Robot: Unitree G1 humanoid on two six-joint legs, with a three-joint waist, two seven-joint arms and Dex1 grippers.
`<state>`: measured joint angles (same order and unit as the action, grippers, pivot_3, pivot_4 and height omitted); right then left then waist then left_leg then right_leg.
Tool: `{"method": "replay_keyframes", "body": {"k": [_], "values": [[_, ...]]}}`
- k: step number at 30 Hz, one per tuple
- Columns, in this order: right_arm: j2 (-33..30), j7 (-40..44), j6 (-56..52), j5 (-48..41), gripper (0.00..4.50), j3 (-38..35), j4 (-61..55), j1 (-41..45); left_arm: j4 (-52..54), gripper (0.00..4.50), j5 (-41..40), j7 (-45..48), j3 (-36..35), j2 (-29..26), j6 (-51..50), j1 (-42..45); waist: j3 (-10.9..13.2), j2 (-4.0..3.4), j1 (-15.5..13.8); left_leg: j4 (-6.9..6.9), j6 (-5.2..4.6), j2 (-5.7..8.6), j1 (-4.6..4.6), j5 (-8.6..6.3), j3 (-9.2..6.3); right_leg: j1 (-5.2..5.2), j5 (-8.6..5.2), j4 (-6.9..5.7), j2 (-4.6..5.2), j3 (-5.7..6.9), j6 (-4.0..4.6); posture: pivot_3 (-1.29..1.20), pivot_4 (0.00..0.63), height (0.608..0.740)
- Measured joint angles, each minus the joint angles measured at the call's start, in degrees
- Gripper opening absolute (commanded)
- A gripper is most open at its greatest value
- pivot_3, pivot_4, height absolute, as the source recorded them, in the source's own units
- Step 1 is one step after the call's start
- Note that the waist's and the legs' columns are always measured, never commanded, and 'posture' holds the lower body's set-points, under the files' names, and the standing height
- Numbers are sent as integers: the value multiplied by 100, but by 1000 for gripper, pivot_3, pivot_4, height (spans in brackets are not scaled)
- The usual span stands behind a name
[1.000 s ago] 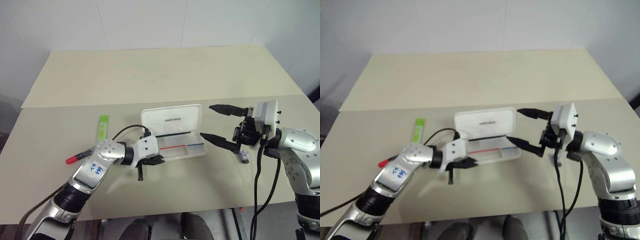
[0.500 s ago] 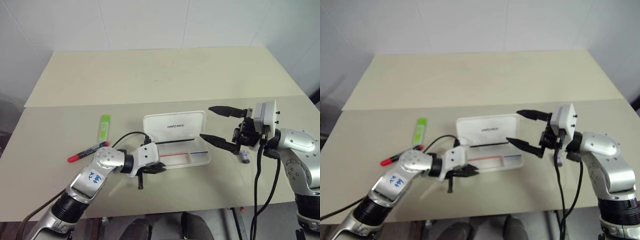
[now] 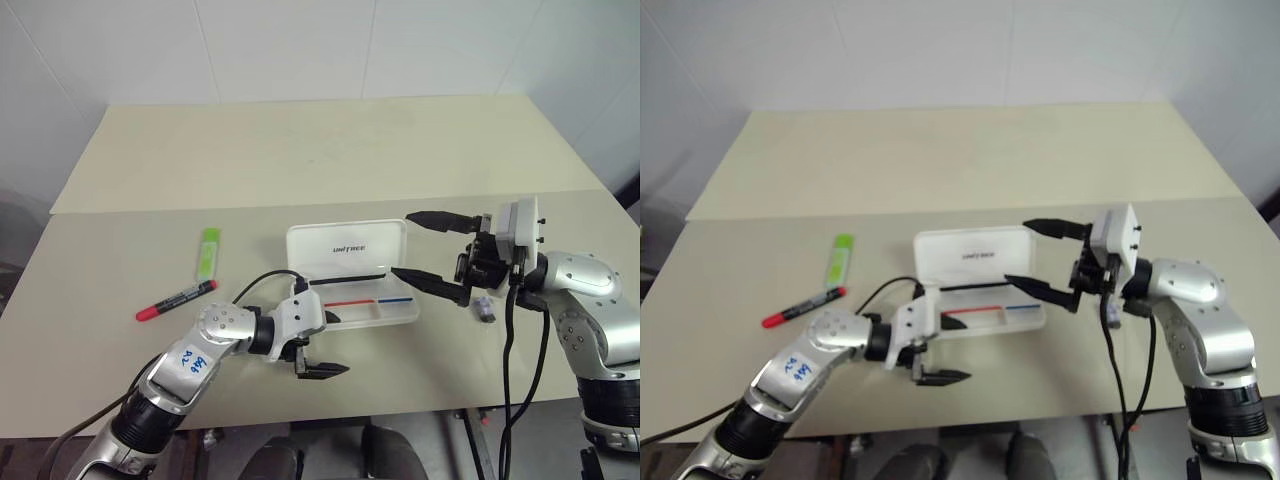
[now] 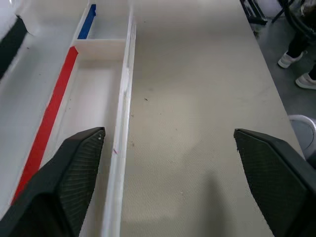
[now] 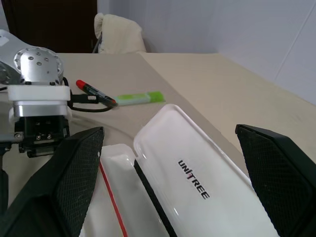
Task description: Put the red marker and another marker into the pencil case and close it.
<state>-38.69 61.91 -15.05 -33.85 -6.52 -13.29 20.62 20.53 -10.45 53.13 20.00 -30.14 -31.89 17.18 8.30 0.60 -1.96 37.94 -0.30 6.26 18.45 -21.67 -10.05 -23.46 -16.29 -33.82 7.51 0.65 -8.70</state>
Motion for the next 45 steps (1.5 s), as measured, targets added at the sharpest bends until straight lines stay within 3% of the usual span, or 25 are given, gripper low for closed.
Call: {"method": "replay_keyframes", "body": {"k": [12,20,29,34,45], "values": [[223,267,160,84,4500,213,358,305,202,4479,-650,-281,-1273,229,1021,-752,2,-3,44,-1,2,0,0,-9,0,-6,4,1,0,5,4,0,150,740],[449,499,271,173,4500,419,818,614,867,4479,-1317,-629,-2539,245,1444,-1571,4,-6,46,0,4,-5,-4,-10,5,-5,11,3,-2,4,15,0,150,740],[496,1245,435,217,4500,569,1398,1008,1553,4479,-1872,-738,-4395,-212,1461,-3188,10,-15,45,-9,4,-7,-3,-14,10,-6,12,12,-3,3,18,0,150,740],[248,1962,846,440,4500,678,1828,1151,1129,4479,-1889,-566,-5316,-433,1768,-3545,11,-16,31,-8,5,-6,-3,-16,11,0,12,23,-2,6,21,0,150,740],[-373,2597,2073,812,4500,643,3460,1468,-261,4479,-1844,147,-5759,-911,2360,-3673,18,-28,59,-27,4,-13,-6,-21,31,-10,16,24,3,21,28,0,150,740]]}}
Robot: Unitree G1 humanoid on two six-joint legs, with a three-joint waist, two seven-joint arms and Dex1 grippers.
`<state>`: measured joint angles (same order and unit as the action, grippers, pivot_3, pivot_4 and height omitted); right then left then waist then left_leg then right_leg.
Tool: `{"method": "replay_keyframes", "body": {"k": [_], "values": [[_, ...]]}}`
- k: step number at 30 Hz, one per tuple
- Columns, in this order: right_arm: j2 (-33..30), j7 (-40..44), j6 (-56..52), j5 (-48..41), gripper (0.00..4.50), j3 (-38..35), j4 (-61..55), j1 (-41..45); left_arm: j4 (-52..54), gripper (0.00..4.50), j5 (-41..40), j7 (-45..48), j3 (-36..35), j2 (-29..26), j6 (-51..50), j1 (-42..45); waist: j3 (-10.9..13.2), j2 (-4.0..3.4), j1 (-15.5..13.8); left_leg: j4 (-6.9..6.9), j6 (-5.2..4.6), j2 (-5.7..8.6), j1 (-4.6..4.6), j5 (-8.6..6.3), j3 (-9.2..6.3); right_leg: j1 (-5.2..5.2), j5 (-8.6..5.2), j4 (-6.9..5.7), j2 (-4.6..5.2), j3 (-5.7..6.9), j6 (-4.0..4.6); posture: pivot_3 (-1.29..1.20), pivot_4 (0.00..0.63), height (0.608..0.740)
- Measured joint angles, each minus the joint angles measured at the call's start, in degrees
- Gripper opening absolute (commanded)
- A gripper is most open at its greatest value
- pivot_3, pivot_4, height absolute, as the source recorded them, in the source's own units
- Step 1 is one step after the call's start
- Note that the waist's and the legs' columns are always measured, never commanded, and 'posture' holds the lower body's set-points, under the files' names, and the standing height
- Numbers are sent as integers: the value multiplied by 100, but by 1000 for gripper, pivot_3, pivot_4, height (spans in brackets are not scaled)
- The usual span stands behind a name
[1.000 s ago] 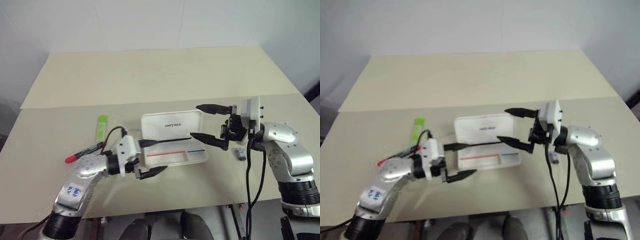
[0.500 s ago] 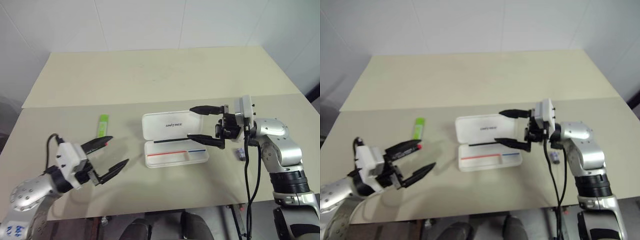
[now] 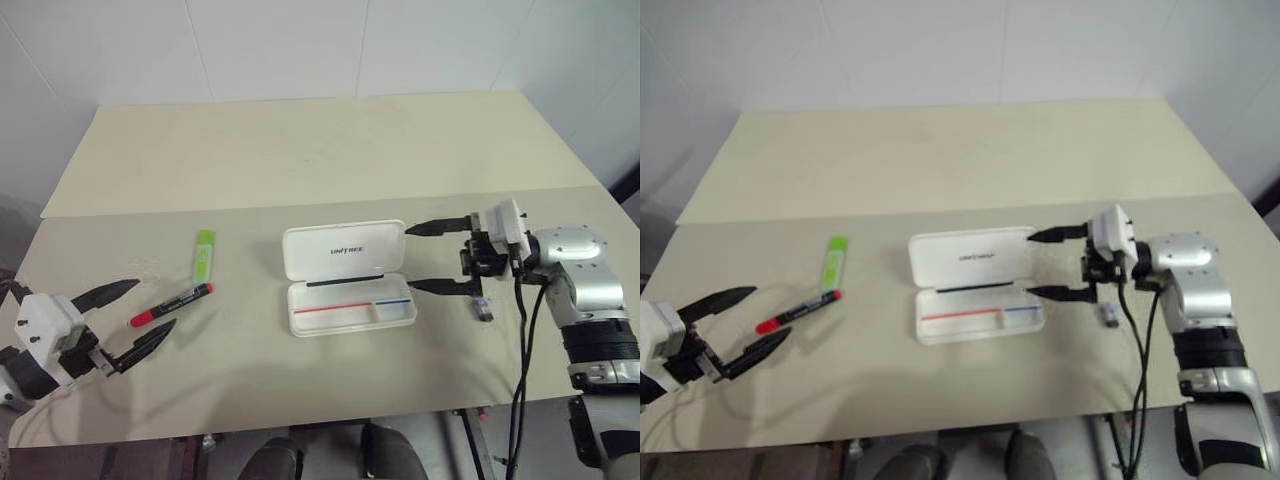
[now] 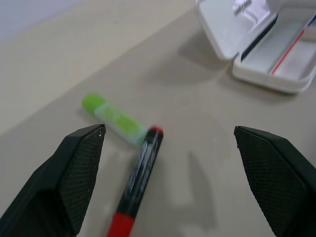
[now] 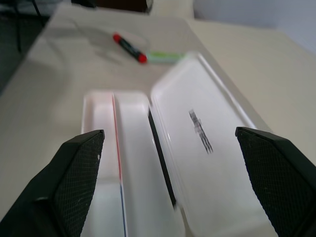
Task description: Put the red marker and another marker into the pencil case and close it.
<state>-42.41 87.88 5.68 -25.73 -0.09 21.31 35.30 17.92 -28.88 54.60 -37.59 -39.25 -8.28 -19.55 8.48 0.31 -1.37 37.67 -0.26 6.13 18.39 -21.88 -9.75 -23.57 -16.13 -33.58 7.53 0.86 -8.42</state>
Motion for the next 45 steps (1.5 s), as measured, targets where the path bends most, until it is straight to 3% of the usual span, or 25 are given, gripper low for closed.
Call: {"method": "replay_keyframes", "body": {"k": [9,25,28,38,45], "values": [[-310,25,263,50,4500,-11,175,-150,-1078,4479,230,381,314,-101,509,352,1,-1,8,-2,0,-6,-4,-7,7,-3,0,-1,-1,17,1,0,150,740],[-368,-314,-576,-155,4500,-268,-1249,-669,-3564,4479,976,498,1471,-142,1390,1821,-2,2,2,8,1,-6,-8,-7,8,-9,7,-24,-1,30,6,0,150,740],[-366,-392,-700,-158,4500,-268,-1376,-683,-3801,3813,974,557,1604,-142,1511,1979,-4,-11,-14,14,1,-2,-9,-7,9,-3,10,-24,5,28,5,0,150,740],[-348,-536,-829,-271,4500,-270,-1625,-683,-3860,625,959,626,1833,-90,1654,1962,-9,-17,-19,22,26,-23,-33,24,10,15,27,-19,-9,24,28,0,150,740],[-251,-542,-810,-271,4500,-270,-1631,-691,-3117,630,882,197,1810,166,1471,1629,-10,-14,-35,21,22,-28,-16,23,9,8,46,-20,-14,20,41,0,150,740]]}}
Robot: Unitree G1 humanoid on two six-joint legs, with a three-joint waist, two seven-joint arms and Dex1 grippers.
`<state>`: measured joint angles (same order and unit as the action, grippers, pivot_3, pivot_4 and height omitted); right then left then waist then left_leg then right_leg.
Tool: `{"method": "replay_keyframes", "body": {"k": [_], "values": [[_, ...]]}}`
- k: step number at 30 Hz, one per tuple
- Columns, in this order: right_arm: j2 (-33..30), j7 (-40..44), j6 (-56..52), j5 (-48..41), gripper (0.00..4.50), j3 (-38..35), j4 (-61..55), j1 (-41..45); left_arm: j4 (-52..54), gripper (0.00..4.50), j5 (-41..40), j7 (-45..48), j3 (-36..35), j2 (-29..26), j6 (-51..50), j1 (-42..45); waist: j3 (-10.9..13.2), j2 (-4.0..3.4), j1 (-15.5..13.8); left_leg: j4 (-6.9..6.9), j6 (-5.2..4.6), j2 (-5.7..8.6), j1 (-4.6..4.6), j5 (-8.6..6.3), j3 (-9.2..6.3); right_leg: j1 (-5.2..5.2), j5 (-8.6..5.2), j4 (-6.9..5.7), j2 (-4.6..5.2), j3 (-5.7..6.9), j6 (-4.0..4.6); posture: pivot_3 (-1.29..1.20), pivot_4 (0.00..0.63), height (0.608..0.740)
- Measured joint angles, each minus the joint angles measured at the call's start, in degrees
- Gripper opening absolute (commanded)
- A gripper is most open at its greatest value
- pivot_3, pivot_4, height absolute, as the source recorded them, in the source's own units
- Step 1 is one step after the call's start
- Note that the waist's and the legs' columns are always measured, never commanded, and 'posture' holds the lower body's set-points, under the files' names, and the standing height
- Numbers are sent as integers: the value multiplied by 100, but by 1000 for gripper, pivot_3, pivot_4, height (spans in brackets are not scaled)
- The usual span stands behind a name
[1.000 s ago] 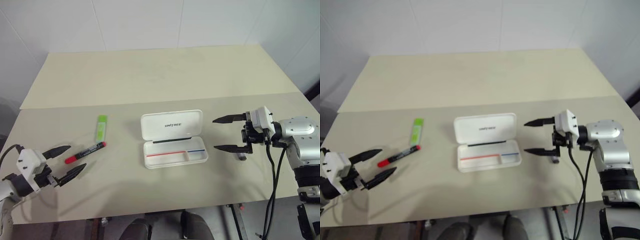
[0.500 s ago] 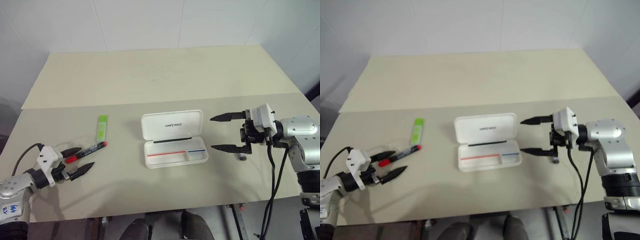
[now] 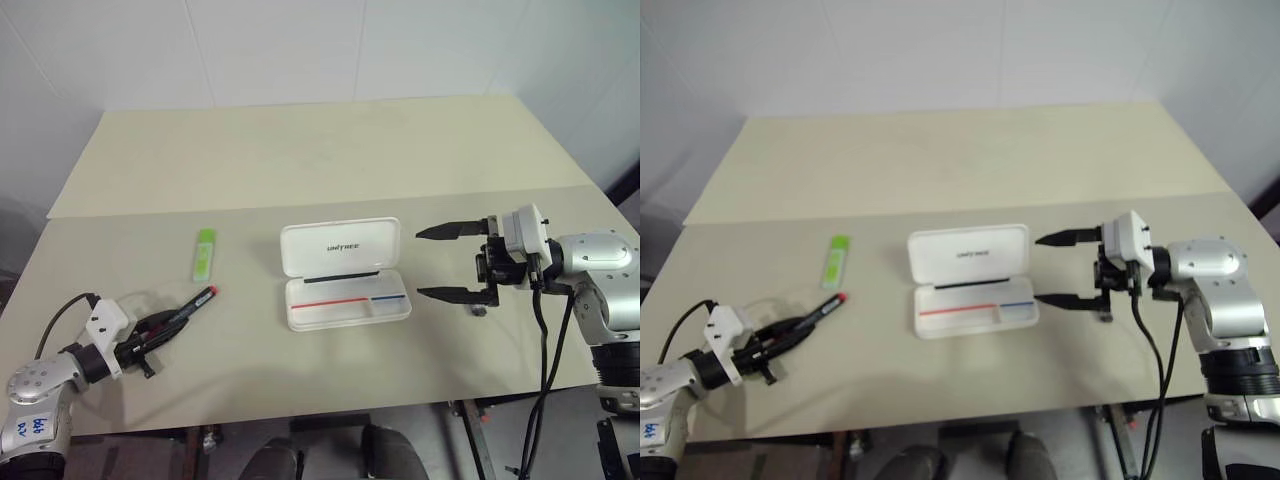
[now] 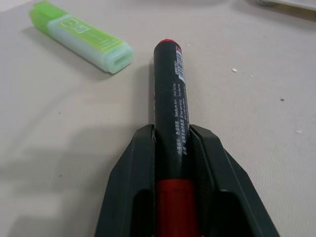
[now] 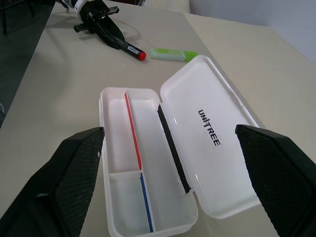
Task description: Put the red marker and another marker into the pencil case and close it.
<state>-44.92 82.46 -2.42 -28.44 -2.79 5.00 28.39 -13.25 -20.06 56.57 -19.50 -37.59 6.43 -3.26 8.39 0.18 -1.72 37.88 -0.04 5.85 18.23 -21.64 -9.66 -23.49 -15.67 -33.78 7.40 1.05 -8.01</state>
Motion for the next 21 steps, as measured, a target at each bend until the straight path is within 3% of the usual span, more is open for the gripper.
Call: {"method": "replay_keyframes", "body": {"k": [11,21], "values": [[90,-11,116,26,4500,1,132,-128,2883,630,-700,-607,243,330,-933,-65,5,5,38,1,-36,23,11,-43,4,-25,3,11,11,15,2,0,150,740],[115,-101,118,23,4500,-39,103,-328,3607,630,-634,-598,1365,280,-1664,632,9,3,-1,16,-37,25,10,-43,16,-9,3,28,10,9,2,0,150,740]]}}
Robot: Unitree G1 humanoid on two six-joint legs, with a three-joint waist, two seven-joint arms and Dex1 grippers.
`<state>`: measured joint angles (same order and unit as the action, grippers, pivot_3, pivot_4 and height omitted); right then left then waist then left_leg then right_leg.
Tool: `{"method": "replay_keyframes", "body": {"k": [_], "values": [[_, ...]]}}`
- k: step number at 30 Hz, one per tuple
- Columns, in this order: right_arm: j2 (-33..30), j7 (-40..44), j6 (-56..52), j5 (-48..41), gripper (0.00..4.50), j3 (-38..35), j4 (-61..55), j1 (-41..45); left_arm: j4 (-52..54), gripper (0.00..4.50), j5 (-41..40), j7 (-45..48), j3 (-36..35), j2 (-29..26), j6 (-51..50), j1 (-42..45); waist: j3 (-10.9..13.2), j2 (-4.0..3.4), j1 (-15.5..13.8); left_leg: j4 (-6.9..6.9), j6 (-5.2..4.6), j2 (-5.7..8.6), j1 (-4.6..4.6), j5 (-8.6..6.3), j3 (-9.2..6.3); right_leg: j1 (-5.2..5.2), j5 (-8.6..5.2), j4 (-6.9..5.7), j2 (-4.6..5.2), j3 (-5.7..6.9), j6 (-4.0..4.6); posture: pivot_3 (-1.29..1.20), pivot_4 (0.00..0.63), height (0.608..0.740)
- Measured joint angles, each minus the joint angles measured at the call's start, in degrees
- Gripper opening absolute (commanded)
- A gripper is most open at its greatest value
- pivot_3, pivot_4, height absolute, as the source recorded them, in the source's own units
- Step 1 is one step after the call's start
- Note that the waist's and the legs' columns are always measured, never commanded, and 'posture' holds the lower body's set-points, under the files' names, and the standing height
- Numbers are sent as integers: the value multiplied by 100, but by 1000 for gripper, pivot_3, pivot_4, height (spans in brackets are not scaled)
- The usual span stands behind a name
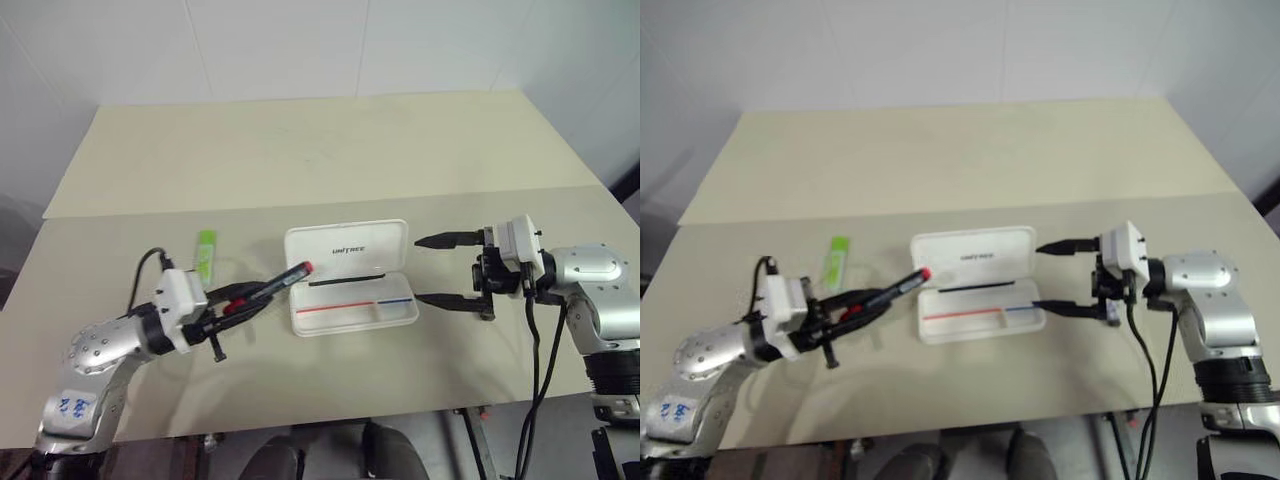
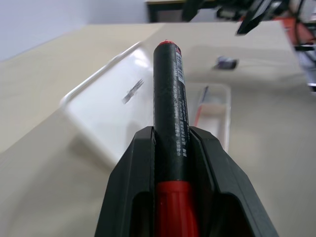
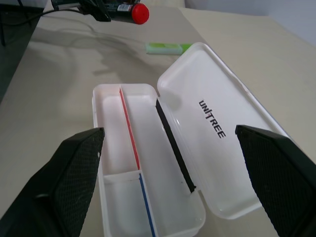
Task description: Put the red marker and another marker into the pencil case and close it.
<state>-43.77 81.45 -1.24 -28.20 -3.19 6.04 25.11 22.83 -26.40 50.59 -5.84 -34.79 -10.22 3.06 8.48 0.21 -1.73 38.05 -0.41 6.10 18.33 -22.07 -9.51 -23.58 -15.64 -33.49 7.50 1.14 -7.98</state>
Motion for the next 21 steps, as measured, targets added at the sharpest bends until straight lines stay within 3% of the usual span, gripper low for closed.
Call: {"method": "replay_keyframes", "body": {"k": [7,21], "values": [[-71,-140,-28,-6,4500,-209,-192,-232,-633,630,742,-46,1117,374,55,934,0,0,22,-1,0,-4,-5,2,4,-8,3,-4,-6,4,-6,0,150,740],[-280,-751,-349,-110,4500,-877,-1119,-1144,-2420,630,1789,2,1943,1036,871,2094,0,3,-106,5,0,5,0,2,11,-10,22,8,0,6,-41,0,150,740]]}}
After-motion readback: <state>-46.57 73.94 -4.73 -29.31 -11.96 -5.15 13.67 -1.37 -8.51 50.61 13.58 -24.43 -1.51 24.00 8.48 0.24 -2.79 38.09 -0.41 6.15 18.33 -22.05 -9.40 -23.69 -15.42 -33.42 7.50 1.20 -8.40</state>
